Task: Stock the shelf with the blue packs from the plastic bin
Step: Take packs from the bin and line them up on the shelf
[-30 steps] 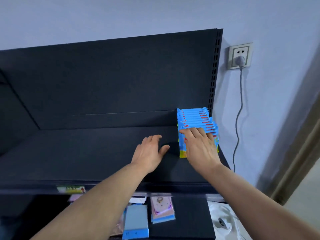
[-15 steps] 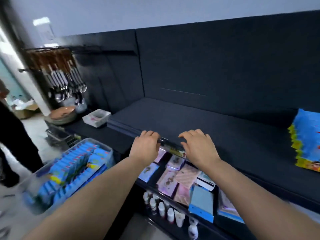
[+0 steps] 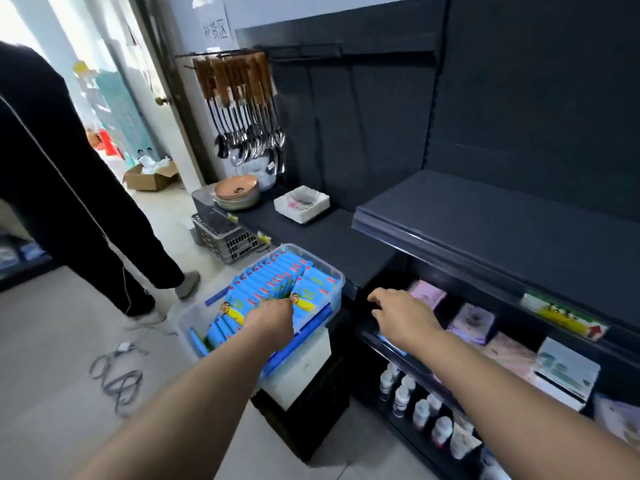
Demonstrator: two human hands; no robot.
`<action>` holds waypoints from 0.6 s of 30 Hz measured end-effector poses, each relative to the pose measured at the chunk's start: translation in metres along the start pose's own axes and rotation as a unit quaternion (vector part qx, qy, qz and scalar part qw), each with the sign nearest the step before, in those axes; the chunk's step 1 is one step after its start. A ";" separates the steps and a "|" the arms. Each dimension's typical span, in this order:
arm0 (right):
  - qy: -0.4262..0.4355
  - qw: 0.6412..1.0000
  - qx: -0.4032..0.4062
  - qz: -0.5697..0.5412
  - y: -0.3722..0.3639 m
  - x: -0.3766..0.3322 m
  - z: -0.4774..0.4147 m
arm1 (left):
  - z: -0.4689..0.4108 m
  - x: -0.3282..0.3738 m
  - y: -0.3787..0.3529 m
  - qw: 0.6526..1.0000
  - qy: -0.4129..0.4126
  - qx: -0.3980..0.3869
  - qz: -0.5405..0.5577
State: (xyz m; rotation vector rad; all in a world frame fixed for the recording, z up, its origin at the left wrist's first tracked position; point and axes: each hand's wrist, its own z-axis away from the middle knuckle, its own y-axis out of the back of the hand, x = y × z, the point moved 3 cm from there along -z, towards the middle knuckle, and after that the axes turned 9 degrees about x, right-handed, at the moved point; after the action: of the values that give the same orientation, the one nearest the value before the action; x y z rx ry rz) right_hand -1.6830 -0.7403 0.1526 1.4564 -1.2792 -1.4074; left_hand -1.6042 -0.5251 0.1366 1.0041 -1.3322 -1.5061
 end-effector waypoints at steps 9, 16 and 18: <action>0.022 0.999 -0.025 0.002 -0.059 -0.043 -0.060 | -0.043 -0.069 -0.029 0.997 0.064 -0.002 0.033; 0.026 0.997 -0.066 0.025 -0.116 -0.045 -0.150 | -0.109 -0.089 -0.053 0.996 0.077 -0.024 0.048; 0.020 0.996 -0.087 0.030 -0.133 -0.044 -0.176 | -0.132 -0.098 -0.057 0.996 0.075 -0.027 0.046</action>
State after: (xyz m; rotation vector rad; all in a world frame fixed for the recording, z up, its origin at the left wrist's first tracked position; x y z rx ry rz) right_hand -1.4842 -0.6892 0.0601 1.3120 -1.1359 -1.4056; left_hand -1.4543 -0.4681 0.0688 0.9881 -1.2091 -1.3620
